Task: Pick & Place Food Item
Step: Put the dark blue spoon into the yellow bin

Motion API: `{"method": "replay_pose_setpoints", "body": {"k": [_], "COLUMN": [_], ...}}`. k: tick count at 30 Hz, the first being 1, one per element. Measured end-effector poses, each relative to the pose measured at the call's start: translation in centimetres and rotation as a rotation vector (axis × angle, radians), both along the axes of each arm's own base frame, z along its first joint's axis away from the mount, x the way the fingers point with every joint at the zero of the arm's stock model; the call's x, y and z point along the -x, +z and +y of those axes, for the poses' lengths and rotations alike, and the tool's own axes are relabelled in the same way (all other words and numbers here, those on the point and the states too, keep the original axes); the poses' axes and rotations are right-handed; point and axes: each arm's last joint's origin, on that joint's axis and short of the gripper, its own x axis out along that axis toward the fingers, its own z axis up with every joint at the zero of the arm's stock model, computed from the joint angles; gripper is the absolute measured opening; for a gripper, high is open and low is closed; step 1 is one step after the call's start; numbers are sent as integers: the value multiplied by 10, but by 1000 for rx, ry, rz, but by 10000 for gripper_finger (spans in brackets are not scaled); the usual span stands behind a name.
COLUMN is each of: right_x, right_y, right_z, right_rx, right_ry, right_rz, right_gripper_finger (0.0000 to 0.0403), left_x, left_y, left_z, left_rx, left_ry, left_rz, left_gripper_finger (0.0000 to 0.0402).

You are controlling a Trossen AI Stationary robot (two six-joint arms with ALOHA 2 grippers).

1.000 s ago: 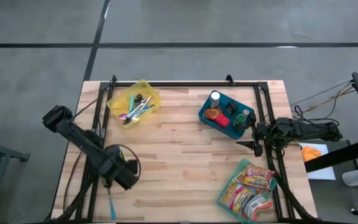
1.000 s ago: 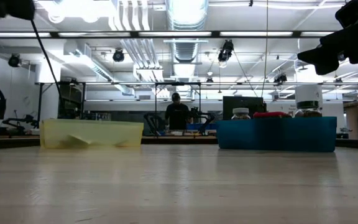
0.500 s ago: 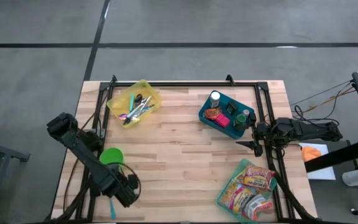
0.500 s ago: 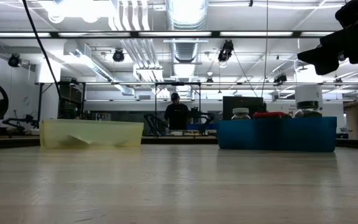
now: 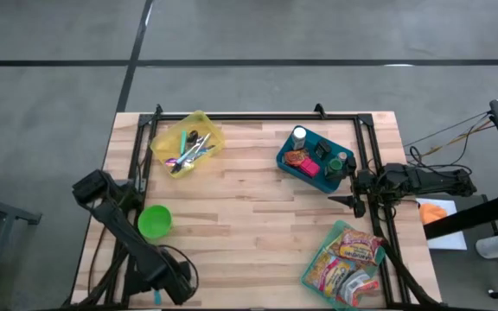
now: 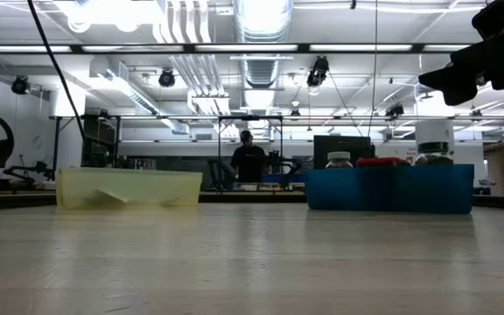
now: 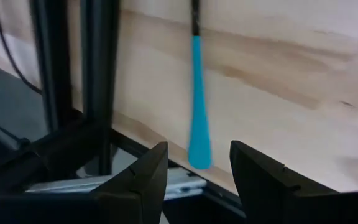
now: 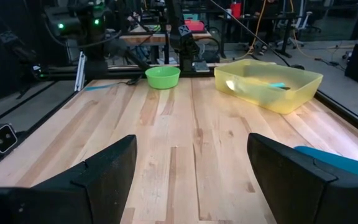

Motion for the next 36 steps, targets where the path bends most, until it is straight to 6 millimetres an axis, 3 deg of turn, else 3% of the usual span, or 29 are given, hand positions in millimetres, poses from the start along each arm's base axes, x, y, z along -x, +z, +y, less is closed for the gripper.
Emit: {"method": "replay_pose_setpoints", "body": {"k": [11,22,36], "right_x": [0,0,0], "right_y": [0,0,0], "right_z": [0,0,0], "right_rx": [1,2,2], "right_ry": [0,1,0], "right_rz": [0,0,0], "right_gripper_finger": [303,303,303], "left_x": [11,23,26], "left_y": [-20,-44,-47], "left_z": [6,16,15], "left_rx": [-122,-175,-245], "left_ry": [-8,-84,-110], "left_rz": [119,89,-15], "left_gripper_finger": [174,168,167]}}
